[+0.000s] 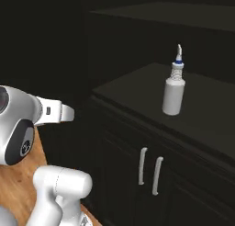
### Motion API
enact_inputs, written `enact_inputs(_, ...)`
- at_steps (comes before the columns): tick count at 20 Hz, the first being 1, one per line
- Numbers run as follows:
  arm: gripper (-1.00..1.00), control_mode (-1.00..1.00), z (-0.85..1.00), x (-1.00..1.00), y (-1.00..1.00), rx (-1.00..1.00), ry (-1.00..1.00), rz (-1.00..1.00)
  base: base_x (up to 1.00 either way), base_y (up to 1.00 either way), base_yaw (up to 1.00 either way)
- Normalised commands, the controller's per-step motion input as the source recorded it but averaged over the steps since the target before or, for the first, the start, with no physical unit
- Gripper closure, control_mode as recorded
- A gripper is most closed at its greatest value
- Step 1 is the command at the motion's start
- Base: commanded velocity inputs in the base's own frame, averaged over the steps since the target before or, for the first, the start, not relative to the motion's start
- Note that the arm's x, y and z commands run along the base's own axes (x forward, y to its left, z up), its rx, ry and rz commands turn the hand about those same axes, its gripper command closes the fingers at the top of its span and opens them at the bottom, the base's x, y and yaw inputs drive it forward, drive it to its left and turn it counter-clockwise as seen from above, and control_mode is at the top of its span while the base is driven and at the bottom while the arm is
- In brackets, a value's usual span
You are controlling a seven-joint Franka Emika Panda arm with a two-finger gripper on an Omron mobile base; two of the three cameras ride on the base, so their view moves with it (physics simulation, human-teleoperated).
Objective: Grab the spray bottle from the cabinet, then place it next to the cutting board for sanitizing. Then grab the dish brush from the countertop next to the sink and place it next to the cutting board.
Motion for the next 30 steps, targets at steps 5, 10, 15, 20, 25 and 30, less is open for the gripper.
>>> enact_inputs(5,-1.0,1.0,0.0,0.0,0.0,0.0,0.0,0.0,0.34,-0.14,-0.67)
enact_inputs(10,-1.0,1.0,0.0,0.0,0.0,0.0,0.0,0.0,0.16,-0.04,-0.69)
enact_inputs(15,-1.0,1.0,0.0,0.0,0.0,0.0,0.0,0.0,0.0,-0.07,-0.51)
enact_inputs(20,-1.0,1.0,0.0,0.0,0.0,0.0,0.0,0.0,0.01,-0.53,-0.12)
enact_inputs(25,-1.0,1.0,0.0,0.0,0.0,0.0,0.0,0.0,0.27,-0.23,-0.17)
enact_inputs(30,-1.0,1.0,0.0,0.0,0.0,0.0,0.0,0.0,0.41,0.6,-0.35)
